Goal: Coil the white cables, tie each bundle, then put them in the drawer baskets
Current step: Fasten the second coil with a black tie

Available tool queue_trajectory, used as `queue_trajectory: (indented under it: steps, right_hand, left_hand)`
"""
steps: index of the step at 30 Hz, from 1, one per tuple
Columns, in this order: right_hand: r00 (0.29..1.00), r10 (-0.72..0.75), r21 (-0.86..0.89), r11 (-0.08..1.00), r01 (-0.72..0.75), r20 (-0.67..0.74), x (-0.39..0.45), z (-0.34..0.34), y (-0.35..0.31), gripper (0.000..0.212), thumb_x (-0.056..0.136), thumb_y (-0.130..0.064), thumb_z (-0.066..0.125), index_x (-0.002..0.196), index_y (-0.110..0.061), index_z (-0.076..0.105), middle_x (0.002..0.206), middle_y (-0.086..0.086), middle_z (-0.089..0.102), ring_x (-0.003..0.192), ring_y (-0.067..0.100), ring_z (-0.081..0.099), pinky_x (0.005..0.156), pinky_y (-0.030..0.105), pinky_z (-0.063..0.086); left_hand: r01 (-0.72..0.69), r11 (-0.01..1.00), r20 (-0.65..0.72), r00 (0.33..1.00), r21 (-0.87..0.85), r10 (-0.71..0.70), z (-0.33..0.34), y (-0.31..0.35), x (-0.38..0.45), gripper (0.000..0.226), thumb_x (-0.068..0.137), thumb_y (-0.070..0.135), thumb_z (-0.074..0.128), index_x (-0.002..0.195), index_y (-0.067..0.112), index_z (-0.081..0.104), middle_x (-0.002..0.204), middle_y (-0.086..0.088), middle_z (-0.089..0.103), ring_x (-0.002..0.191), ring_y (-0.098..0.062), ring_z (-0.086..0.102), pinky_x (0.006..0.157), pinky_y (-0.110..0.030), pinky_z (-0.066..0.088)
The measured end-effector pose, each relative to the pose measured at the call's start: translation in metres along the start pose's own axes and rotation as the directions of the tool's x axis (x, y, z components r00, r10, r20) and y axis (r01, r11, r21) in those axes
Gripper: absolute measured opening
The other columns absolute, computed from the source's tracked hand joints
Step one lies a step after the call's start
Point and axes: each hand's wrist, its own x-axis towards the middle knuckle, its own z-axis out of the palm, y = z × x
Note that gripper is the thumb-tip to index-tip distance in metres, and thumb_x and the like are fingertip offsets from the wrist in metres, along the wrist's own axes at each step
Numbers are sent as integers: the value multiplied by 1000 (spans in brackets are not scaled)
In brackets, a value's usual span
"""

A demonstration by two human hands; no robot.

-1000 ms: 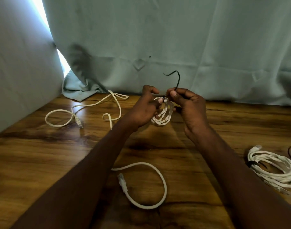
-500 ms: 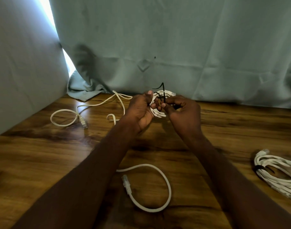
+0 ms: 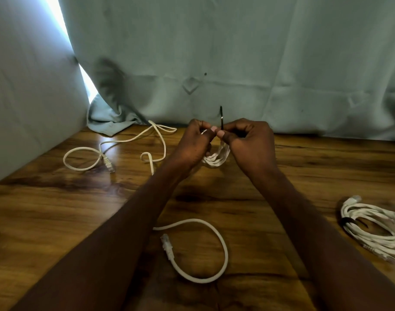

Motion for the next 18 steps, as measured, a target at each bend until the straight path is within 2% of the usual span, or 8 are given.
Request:
queue_trajectory:
  steps: [4,8,11,13,15,18]
  right_hand:
    - [999,29,76,997,-27,-34,1,-8,-4,11,87,-12,80,97,-15,84,90,-8,79,88,2,73,84,25,60]
    - [995,50,170,985,-36,-82,0,-12,-7,12,88,-4,77,96,-11,83,87,-5,79,83,3,75,75,15,57]
    - [984,135,291,952,-97,-114,4,-16,-8,12,88,-3,76,94,-11,83,84,-5,79,80,2,74,70,16,54]
    - [977,178,316,939,-133,-118,5,-18,-7,11,88,-4,76,94,-10,83,84,-5,79,78,2,73,69,17,53]
    - [971,221,340,923,-179,-88,6,-20,-6,9,89,-6,76,95,-10,82,84,-4,78,77,3,71,66,17,52]
    - [970,243,344,911,-229,2,8,-25,-10,8,92,-8,73,95,-8,80,88,1,79,77,3,70,59,15,48]
  left_hand:
    - [-24,1000,44,999,8,24,4,1,-2,14,104,20,58,110,11,49,83,-6,55,56,-9,47,52,-24,44]
    - [-99,993,88,992,62,93,4,0,-2,10,105,22,57,105,15,50,89,-8,60,60,-10,51,54,-25,47]
    - [-23,998,146,989,-51,30,8,-2,-4,14,104,16,57,113,9,50,88,-8,59,54,-9,49,53,-30,45]
    - [46,996,233,972,-77,-27,9,-3,-4,17,105,13,56,118,3,54,77,-3,58,51,-8,44,53,-31,42]
    - [42,998,281,959,-53,-25,12,-4,-4,10,105,10,52,110,2,58,70,0,54,49,-7,42,52,-30,40]
    - [90,986,159,985,-140,-67,15,-2,-2,12,107,12,50,102,5,59,79,-8,54,44,-6,42,50,-30,40]
